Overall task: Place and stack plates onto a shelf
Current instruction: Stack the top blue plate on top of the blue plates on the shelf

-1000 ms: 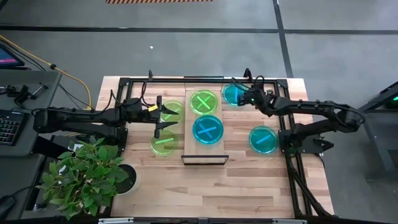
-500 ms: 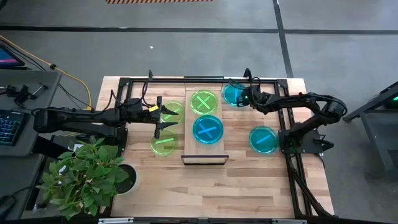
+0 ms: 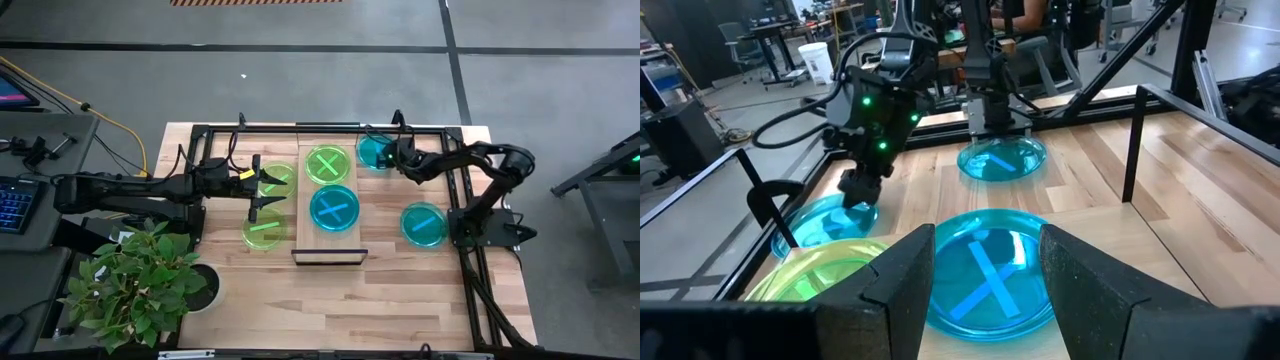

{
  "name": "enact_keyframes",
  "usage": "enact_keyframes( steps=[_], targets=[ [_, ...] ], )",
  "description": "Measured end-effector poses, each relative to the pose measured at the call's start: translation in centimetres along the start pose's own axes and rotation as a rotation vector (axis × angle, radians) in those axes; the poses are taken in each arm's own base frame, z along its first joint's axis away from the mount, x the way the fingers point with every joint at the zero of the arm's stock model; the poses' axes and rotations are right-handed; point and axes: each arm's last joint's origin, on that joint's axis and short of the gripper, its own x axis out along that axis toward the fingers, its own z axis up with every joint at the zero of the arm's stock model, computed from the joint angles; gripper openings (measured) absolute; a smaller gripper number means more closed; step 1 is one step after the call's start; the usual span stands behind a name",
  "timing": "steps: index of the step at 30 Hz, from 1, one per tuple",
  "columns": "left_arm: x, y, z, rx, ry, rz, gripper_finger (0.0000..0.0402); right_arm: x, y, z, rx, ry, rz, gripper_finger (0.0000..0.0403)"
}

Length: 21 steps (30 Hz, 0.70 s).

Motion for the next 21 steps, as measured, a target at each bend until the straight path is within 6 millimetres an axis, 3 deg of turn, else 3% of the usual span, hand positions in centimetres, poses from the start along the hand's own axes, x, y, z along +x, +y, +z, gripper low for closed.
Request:
enact_keyframes(
  steps=[7, 11, 16, 21],
  targets=[
    [0.0, 0.0, 0.01, -0.001, 0.0, 0.0, 0.017, 0.59, 0.09, -0.06, 0.027, -0.033, -0.017, 0.0172],
    [0.0, 0.0, 0.01, -0.001, 0.0, 0.0, 0.017, 0.61, 0.03, -0.08, 0.025, -0.038, -0.029, 0.0122],
    [0.0, 0.0, 0.01, -0.016, 0.0, 0.0, 0.017, 0.64, -0.06, -0.08, -0.031, -0.05, -0.05, 0.002],
    [0.0, 0.02, 0.01, -0.021, 0.001, 0.005, 0.017, 0.01, -0.28, 0.12, -0.116, -0.037, -0.06, 0.0007]
  ],
)
